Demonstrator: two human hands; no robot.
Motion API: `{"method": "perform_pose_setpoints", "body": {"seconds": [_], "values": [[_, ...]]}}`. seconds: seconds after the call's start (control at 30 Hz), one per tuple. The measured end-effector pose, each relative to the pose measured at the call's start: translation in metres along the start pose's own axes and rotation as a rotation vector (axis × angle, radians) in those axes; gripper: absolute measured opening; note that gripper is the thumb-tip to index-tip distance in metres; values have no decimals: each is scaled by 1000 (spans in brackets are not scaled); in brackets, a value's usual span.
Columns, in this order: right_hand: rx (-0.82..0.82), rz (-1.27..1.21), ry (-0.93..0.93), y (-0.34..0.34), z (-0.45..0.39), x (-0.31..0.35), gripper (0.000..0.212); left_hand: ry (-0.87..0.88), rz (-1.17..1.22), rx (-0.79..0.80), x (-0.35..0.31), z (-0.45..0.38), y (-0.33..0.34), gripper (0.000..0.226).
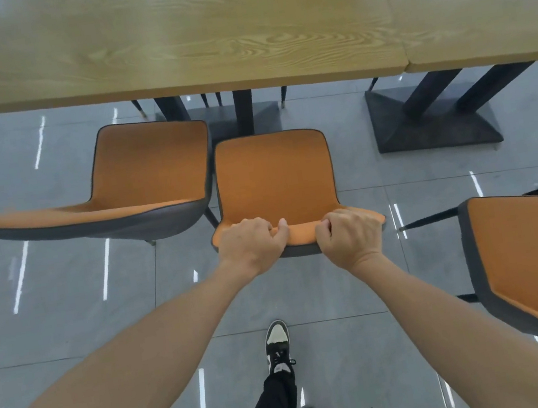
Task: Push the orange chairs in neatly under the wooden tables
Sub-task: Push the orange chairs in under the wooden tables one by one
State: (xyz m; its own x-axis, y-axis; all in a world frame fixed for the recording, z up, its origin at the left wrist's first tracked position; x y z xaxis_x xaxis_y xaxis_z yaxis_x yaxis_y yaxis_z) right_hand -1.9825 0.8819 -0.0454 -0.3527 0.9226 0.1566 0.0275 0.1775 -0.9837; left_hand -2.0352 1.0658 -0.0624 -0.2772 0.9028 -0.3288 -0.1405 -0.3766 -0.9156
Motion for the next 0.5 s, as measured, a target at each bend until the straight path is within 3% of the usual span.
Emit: {"method": "perform_pose_setpoints", "body": {"seconds": [0.3,0.5], "values": [[109,54,1,17,-73,-4,45,-39,-12,1,6,-66,-16,70],[335,-17,-128,18,-93,-10,49,-48,-31,59,2,-77,-19,67]]}}
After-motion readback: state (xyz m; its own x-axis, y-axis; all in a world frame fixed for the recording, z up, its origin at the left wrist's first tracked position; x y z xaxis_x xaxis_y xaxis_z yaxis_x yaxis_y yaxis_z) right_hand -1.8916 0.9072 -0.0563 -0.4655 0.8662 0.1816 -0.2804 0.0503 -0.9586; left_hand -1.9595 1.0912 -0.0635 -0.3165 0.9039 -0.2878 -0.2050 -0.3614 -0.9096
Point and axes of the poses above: each hand's wrist, its own z-axis away from the middle knuckle, its own y-axis out of the palm, x = y × z, the point moved 6 cm from there along -z, towards the middle knuckle, and after that the axes turned 5 degrees about z, right-handed, at the moved point
